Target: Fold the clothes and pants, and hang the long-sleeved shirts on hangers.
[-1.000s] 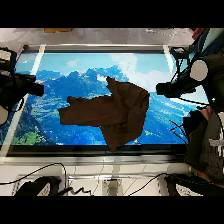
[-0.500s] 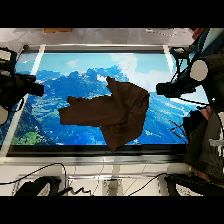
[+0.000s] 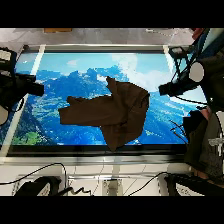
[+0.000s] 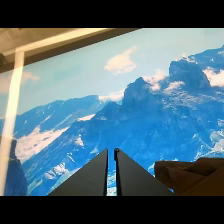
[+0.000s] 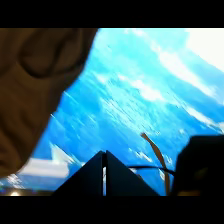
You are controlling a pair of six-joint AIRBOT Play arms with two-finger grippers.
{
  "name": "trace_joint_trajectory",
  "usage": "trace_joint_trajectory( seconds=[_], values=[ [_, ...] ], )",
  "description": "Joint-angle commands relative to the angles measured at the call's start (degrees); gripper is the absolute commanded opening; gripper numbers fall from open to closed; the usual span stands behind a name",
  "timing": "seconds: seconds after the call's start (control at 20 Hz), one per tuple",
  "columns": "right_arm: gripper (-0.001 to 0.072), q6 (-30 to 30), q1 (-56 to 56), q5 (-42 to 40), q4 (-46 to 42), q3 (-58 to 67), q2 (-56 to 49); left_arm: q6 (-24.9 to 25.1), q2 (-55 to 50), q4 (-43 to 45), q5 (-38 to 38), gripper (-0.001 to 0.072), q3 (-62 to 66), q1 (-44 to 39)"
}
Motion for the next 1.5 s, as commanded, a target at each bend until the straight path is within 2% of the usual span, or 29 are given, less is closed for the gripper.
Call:
trace_joint_trajectory(
  seconds=[0.0,0.2,0.3,0.35,0.45,0.55,0.65,0.8,0.9,1.1,1.2,1.25,1.4,1.45],
  values=[
    [0.0016,-11.80,-7.13,-3.82,11.69,-11.89,3.26,-0.02,0.04,0.02,0.02,0.0063,-0.02,0.07],
    [0.0016,-22.45,-16.61,-12.37,37.90,-38.25,13.35,0.00,0.04,0.02,0.02,0.0063,-0.02,0.07],
    [0.0018,-23.15,-17.46,-16.79,44.74,-48.70,15.74,-0.02,0.04,0.02,0.02,0.0064,-0.02,0.07],
    [0.0050,-22.93,-17.46,-20.13,46.97,-52.50,15.76,-0.02,0.04,0.00,0.02,0.0063,-0.02,0.07],
    [0.0481,-20.22,-17.46,-28.61,50.34,-58.21,14.36,-0.02,0.02,0.00,0.02,0.0064,-0.02,0.04],
    [0.0483,-17.97,-17.49,-33.86,52.17,-59.87,11.37,-0.04,0.04,-0.81,-0.02,0.0063,-0.02,0.04],
    [0.0484,-18.84,-17.49,-36.48,56.43,-59.82,7.04,-0.04,0.04,-3.10,-0.04,0.0064,-0.02,0.04],
    [0.0441,-28.92,-17.49,-37.13,63.39,-59.82,0.63,-0.02,0.02,-8.20,-0.07,0.0063,-0.02,0.04],
    [0.0441,-34.32,-17.49,-37.13,68.02,-59.65,-2.89,-0.04,0.04,-10.64,-0.07,0.0063,-0.02,0.04],
    [0.0431,-38.42,-17.46,-34.53,72.15,-56.48,-8.46,-0.04,-0.07,-15.76,-3.82,0.0064,-0.09,0.04],
    [0.0362,-39.91,-17.46,-34.23,72.08,-55.39,-9.49,-0.04,-0.79,-15.72,-7.23,0.0067,-0.15,-0.11],
    [0.0362,-41.66,-17.46,-34.21,72.13,-55.23,-9.42,-0.04,-1.53,-15.69,-9.35,0.0101,-0.17,-0.09],
    [0.0333,-45.59,-17.46,-32.04,72.04,-55.25,-9.42,-2.21,-4.76,-15.54,-13.22,0.0291,-0.20,0.42],
    [0.0331,-45.81,-17.46,-31.06,71.93,-55.25,-9.44,-4.35,-6.21,-15.50,-13.64,0.0303,-0.20,0.72]
  ],
)
